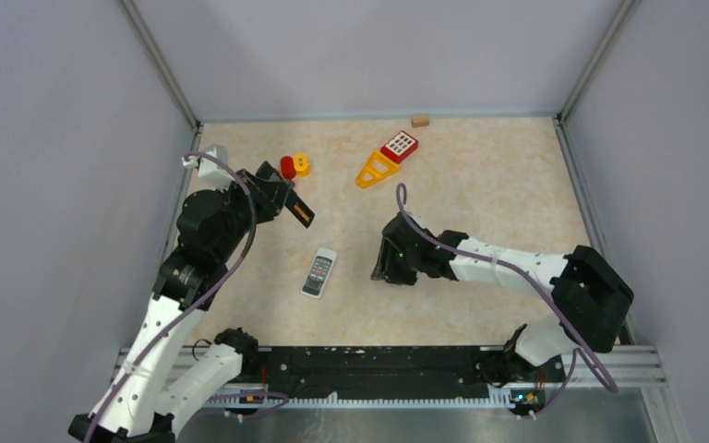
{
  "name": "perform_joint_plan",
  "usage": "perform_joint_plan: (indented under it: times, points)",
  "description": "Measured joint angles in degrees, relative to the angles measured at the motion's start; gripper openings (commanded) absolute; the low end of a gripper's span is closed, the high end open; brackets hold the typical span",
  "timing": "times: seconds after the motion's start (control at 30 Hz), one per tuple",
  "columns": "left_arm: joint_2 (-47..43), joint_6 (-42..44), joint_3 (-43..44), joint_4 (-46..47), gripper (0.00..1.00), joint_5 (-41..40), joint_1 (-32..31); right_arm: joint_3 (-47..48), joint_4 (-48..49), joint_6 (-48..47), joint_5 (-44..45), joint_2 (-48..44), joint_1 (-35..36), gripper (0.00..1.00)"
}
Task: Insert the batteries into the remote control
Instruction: Adjust the battery at the center of the board, then pick up the battery from the center of the board.
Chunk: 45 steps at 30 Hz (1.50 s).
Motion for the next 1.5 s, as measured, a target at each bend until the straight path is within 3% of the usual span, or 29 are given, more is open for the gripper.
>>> perform_joint_plan:
  times: [0.3, 0.53, 0.83, 0.97, 1.33, 1.5]
  points:
    - [-8.2, 0.9, -3.7, 1.2, 0.00, 0.4, 0.1, -4.9, -1.6, 34.4, 7.7, -2.5, 0.3, 0.46]
    - [-9.5, 1.7, -8.0, 2.0, 0.00, 1.7, 0.2, -0.6, -10.7, 50.8, 10.5, -0.1, 0.4, 0.45]
    - [-9.3, 2.3, -10.7, 2.3, 0.00, 3.0, 0.2, 3.5, -14.5, 61.2, 9.7, 8.0, 0.4, 0.32]
    - [-9.3, 2.4, -11.3, 2.4, 0.00, 3.0, 0.2, 3.7, -15.5, 63.7, 9.3, 10.9, 0.4, 0.32]
    - [-9.2, 2.8, -11.5, 2.9, 0.00, 2.7, 0.2, 5.7, -17.7, 65.4, 10.3, 12.4, 0.3, 0.31]
    - [-9.2, 2.9, -11.5, 3.1, 0.00, 2.1, 0.2, 6.4, -19.2, 65.4, 10.3, 13.4, 0.2, 0.24]
